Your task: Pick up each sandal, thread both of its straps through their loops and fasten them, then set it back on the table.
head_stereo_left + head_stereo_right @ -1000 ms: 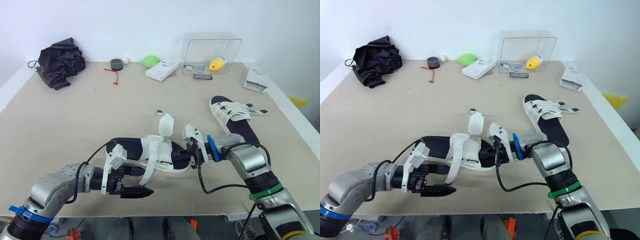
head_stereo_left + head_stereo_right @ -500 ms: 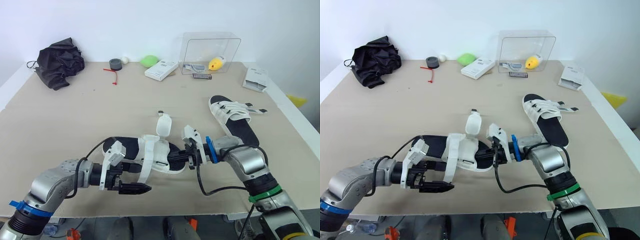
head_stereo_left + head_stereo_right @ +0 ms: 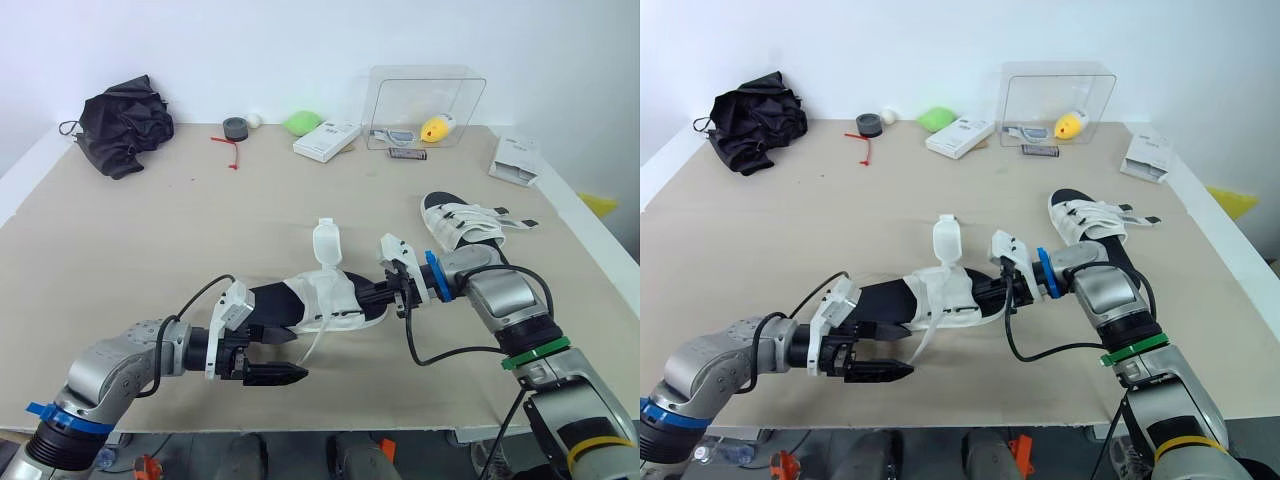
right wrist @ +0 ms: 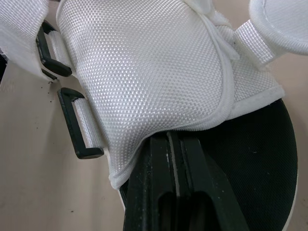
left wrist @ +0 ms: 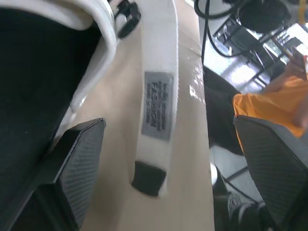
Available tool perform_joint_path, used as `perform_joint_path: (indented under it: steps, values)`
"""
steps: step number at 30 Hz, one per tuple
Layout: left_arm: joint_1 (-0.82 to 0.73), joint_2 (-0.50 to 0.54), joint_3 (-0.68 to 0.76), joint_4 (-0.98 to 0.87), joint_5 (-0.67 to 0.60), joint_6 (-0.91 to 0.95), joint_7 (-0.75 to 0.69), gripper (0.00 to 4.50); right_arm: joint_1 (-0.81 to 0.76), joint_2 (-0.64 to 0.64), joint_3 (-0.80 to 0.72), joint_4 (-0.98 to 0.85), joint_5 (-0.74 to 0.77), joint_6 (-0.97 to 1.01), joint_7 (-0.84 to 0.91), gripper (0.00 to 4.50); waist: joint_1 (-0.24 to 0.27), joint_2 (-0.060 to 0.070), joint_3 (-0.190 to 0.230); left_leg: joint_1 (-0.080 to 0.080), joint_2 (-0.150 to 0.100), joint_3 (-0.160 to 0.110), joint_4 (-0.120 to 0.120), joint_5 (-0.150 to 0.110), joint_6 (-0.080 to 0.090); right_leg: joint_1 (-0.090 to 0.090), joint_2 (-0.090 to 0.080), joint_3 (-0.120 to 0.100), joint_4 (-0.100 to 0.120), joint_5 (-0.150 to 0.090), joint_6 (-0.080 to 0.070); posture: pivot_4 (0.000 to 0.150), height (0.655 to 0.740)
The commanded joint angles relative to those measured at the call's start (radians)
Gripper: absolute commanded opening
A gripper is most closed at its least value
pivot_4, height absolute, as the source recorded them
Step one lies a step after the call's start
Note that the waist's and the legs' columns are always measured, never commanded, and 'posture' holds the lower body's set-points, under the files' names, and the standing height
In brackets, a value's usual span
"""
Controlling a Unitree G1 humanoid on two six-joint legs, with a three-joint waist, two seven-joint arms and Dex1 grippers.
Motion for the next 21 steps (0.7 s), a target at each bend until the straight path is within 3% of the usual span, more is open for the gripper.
perform_joint_path:
  steps: [1, 14, 21]
  values:
    - [0.002, -0.029, 0.020, -0.041, -0.011, 0.001, 0.034, 4.42, 0.023, 0.000, 0.000, -0.035, 0.001, 0.053, -0.005, 0.00, 0.000, 0.000, 0.000, 0.000, 0.000, 0.000, 0.000, 0.000, 0.000, 0.000, 0.000, 0.000, 0.000, 0.000, 0.000, 0.150, 0.7400]
    - [-0.006, -0.051, 0.027, -0.048, -0.026, 0.029, 0.058, 4.42, 0.081, 0.043, -0.025, -0.135, 0.044, 0.168, -0.070, 0.00, -0.002, 0.000, 0.000, 0.001, 0.002, 0.000, -0.001, 0.000, 0.000, 0.000, 0.003, 0.000, 0.000, 0.000, -0.002, 0.150, 0.7400]
    - [-0.029, 0.011, 0.020, -0.062, -0.049, 0.100, 0.018, 4.42, 0.077, 0.036, -0.024, -0.114, 0.034, 0.158, -0.064, 0.00, -0.002, 0.000, 0.000, 0.001, 0.002, 0.000, -0.001, 0.000, 0.000, 0.000, 0.003, 0.000, 0.000, 0.000, -0.002, 0.150, 0.7400]
